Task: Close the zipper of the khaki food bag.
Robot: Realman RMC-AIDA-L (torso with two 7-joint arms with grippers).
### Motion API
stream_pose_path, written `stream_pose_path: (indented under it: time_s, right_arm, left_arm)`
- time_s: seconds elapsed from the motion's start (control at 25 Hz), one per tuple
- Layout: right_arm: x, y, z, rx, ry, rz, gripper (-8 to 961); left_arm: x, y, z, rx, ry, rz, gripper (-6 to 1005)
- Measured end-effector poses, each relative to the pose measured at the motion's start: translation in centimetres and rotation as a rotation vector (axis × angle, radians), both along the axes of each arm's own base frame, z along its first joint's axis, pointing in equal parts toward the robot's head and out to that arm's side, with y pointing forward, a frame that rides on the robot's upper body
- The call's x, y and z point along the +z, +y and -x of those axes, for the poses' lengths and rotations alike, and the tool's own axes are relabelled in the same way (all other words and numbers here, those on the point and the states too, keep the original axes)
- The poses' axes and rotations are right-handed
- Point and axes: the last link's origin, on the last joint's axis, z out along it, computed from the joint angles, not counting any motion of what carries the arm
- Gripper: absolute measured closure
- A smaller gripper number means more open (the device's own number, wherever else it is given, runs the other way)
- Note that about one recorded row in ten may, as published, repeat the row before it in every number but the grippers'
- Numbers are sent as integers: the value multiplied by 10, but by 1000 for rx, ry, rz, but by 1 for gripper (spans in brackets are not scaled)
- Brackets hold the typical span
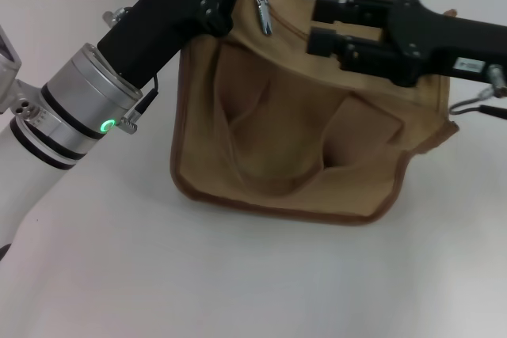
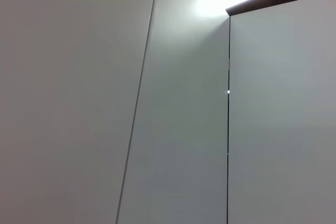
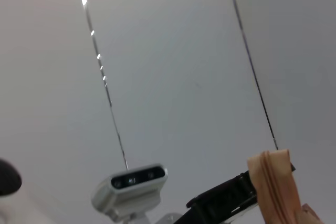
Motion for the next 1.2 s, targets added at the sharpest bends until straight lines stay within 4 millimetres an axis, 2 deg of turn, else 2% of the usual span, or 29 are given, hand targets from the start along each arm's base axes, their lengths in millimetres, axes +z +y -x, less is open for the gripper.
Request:
stream_pose_path:
  time_s: [0.32,0.72,1.0,1.2]
  right_arm:
    - [-24,7,2,-103,49,77,360]
    - [-29,13,6,-157,52,116,359]
    - [-40,18,22,-141,41,168,359]
    - [-43,23,21,-178,15,166,358]
  left_arm:
    - [0,2,-4,-12,3,1,977]
    - [-1,5,-8,-21,8,-1,977]
    - [-2,6,-11,-27,7,2,977]
    - [-4,6,-12,-24,12,5,977]
